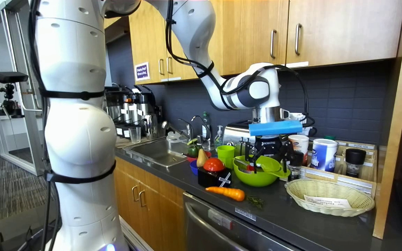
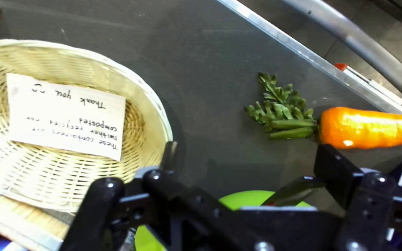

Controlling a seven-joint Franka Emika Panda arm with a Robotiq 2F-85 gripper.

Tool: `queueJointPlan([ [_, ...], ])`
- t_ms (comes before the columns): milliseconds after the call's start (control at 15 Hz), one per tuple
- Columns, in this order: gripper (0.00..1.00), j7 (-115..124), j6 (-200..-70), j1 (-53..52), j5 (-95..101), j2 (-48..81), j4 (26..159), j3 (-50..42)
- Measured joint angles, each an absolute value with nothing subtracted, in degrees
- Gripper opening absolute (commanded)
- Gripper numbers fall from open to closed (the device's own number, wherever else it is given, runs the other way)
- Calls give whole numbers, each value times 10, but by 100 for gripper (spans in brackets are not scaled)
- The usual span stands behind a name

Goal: Remove the spoon from the green bowl, put it in the white basket and then lift the orange plush toy.

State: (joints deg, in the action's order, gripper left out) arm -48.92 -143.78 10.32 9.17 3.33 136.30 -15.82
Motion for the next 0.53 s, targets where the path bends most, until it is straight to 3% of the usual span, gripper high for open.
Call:
queueJointPlan([
  [533,100,-484,-1378,98,158,31,1359,-119],
])
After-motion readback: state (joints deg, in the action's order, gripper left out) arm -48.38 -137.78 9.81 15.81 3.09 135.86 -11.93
